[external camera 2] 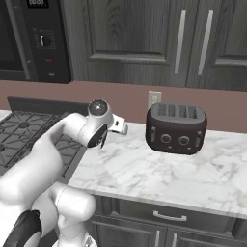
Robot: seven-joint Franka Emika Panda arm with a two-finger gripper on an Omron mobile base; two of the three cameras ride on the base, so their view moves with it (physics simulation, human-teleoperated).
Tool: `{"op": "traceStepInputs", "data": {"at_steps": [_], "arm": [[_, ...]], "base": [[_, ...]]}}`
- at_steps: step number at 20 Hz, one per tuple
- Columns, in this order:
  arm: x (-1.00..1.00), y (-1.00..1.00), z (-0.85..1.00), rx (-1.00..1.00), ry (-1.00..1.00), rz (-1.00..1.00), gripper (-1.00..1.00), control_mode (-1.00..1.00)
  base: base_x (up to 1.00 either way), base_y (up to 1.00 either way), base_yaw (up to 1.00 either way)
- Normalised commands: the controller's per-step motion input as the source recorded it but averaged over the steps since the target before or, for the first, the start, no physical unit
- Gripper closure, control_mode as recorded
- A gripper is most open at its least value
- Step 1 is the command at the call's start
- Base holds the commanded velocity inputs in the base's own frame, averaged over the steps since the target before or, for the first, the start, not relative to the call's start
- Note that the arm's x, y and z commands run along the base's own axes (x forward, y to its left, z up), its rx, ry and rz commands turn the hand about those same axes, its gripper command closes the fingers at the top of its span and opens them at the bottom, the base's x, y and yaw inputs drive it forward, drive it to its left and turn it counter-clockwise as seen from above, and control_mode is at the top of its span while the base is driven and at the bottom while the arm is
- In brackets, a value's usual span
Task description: Organize the utensils by type. Pick up the wooden spoons from the counter and place them in the open cabinet. Then pick up the metallic utensils from the counter and place them in the open drawer.
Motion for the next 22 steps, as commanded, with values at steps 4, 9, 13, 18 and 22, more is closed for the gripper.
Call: {"op": "traceStepInputs", "data": {"at_steps": [4, 9, 13, 18, 22], "arm": [[-0.41, 0.0, 0.39, 0.0, 0.01, 0.0, 1.0, -1.0], [-0.56, 0.0, 0.19, 0.0, 0.0, 0.03, 1.0, -1.0], [-0.4, 0.0, 0.28, 0.0, 0.0, 0.08, 1.0, -1.0], [-0.38, 0.0, 0.49, 0.0, 0.0, 0.1, 1.0, -1.0], [-0.35, 0.0, 0.62, 0.0, 0.06, 0.11, 1.0, -1.0]], "base": [[0.0, 0.0, 0.0], [0.0, 0.0, 0.0], [0.0, 0.0, 0.0], [0.0, 0.0, 0.0], [0.0, 0.0, 0.0]]}}
